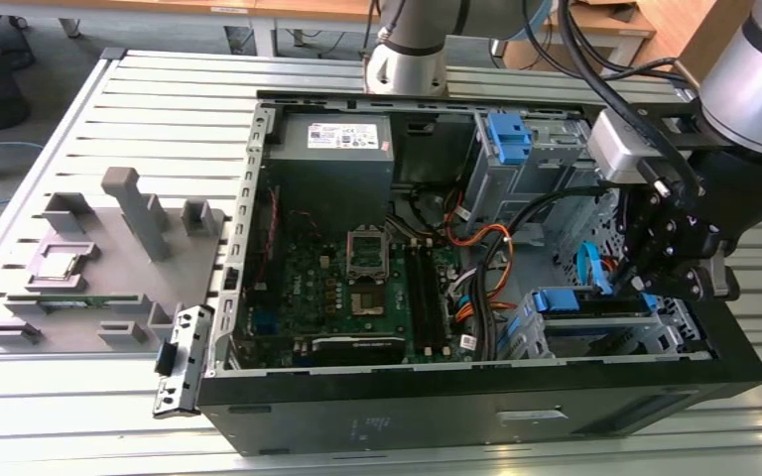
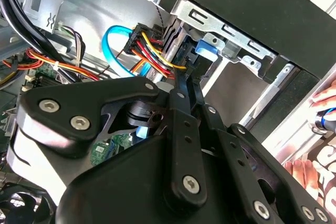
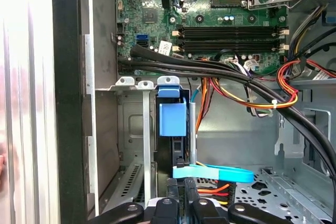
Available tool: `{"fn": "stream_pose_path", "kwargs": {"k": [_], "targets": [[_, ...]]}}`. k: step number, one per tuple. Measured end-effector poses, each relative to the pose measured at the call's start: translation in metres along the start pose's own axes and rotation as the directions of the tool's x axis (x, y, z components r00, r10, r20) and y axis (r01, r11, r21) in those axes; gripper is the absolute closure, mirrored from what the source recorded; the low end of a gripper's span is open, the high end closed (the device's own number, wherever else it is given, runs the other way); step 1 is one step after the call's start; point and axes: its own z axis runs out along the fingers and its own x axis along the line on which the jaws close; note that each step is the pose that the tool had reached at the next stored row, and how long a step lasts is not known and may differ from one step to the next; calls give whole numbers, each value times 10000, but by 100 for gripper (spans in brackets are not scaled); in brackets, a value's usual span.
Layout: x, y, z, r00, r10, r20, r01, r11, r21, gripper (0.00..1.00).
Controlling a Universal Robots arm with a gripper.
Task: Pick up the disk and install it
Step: 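Insert the second disk wire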
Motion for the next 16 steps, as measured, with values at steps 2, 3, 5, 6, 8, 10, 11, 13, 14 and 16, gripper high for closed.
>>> {"fn": "stream_pose_path", "kwargs": {"k": [2,3,5,6,8,10,11,13,14,16], "targets": [[8,0,0,10000,-6,24,6,10000,0,83],[12,0,0,10000,-8,42,8,10000,-1,83],[21,-1,0,9999,-15,122,15,10000,-2,83],[24,0,0,9999,-17,168,17,10000,-2,83],[26,0,-1,9998,-19,208,20,10000,-3,83],[26,-1,0,9998,-20,212,20,10000,-3,83],[30,-1,1,9998,-21,218,21,10000,-3,83],[37,-1,1,9998,-20,217,20,10000,-3,83],[38,-1,1,9998,-20,217,20,10000,-3,83],[41,-1,3,9998,-25,221,25,10000,-3,83]]}}
